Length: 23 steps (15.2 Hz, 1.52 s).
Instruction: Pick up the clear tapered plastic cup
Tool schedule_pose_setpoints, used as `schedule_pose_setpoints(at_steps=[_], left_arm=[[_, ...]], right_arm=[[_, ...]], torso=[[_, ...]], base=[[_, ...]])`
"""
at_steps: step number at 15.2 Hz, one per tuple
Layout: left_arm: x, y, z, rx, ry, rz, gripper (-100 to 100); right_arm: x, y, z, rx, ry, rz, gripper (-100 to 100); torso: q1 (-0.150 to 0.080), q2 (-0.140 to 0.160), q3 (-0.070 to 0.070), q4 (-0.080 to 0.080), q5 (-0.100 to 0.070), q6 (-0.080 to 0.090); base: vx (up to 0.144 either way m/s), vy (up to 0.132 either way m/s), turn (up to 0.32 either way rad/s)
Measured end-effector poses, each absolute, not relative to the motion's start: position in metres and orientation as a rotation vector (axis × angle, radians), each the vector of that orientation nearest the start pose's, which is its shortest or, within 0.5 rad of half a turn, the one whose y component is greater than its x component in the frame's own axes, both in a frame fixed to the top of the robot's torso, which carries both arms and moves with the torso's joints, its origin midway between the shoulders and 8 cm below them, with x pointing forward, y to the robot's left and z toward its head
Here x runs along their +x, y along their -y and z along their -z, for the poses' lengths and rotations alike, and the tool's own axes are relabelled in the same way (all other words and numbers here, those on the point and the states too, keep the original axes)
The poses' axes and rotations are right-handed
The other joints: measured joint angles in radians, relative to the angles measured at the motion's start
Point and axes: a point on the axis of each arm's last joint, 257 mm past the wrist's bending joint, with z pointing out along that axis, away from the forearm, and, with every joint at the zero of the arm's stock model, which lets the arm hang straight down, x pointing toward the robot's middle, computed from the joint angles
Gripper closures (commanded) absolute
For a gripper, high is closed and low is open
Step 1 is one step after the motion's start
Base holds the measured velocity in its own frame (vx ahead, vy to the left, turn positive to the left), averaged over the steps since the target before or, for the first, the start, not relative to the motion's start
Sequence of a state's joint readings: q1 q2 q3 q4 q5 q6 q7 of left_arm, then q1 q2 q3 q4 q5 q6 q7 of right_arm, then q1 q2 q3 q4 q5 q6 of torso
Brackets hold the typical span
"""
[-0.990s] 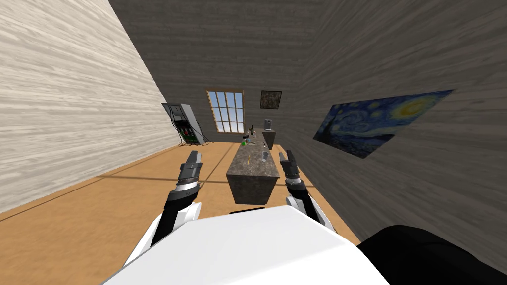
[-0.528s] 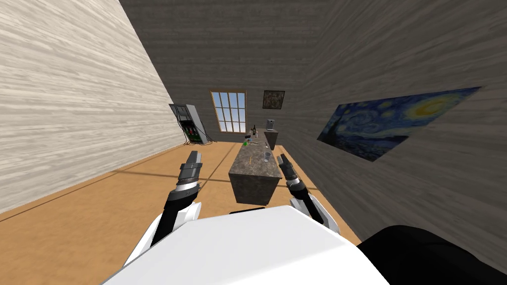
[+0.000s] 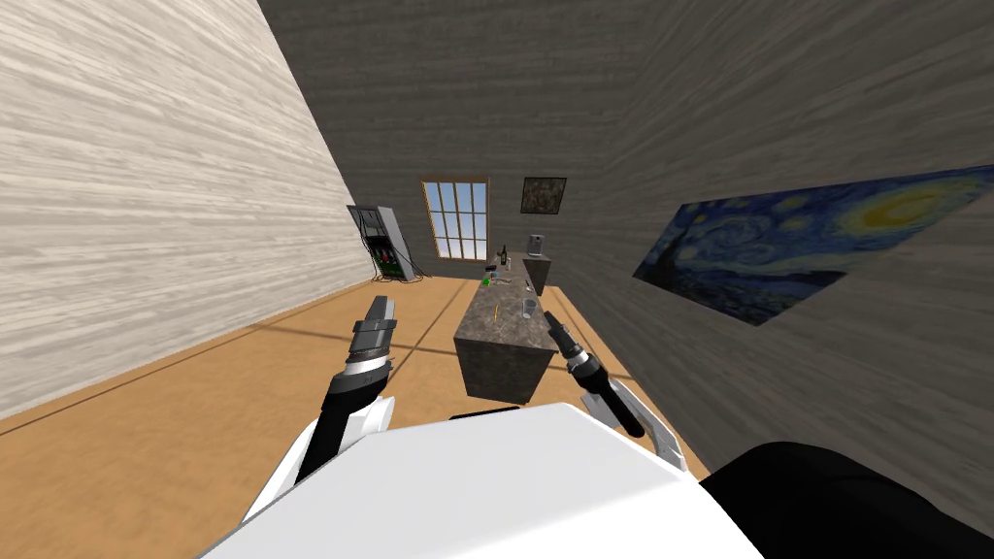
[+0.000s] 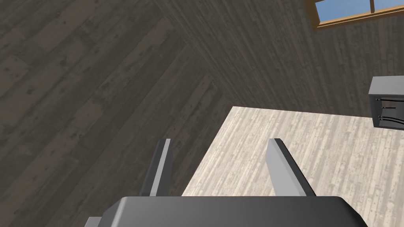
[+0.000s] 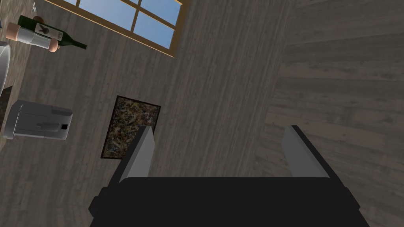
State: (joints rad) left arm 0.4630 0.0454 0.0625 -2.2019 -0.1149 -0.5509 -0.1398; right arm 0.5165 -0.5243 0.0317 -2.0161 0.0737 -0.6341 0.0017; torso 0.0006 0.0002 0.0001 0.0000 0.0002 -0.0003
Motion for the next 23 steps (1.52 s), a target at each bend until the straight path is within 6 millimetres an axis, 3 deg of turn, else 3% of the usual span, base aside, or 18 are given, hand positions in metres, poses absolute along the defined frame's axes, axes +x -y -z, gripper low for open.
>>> schedule_pose_setpoints(at_steps=[13, 23], left_arm=[[0.353, -0.28, -0.011, -0.481, -0.736, 1.055, 0], [0.353, -0.28, -0.011, -0.481, -0.736, 1.055, 0]], right_arm=[[0.365, 0.292, 0.169, 0.159, -1.541, -1.014, -100], [0.364, 0.352, 0.218, 0.005, -1.801, -0.801, -100]], torso=[[0.0, 0.0, 0.0, 0.0, 0.0, 0.0], [0.001, -0.001, -0.001, 0.0, 0.0, 0.0]], base=[[-0.002, 0.019, 0.087], [0.002, 0.025, 0.099]])
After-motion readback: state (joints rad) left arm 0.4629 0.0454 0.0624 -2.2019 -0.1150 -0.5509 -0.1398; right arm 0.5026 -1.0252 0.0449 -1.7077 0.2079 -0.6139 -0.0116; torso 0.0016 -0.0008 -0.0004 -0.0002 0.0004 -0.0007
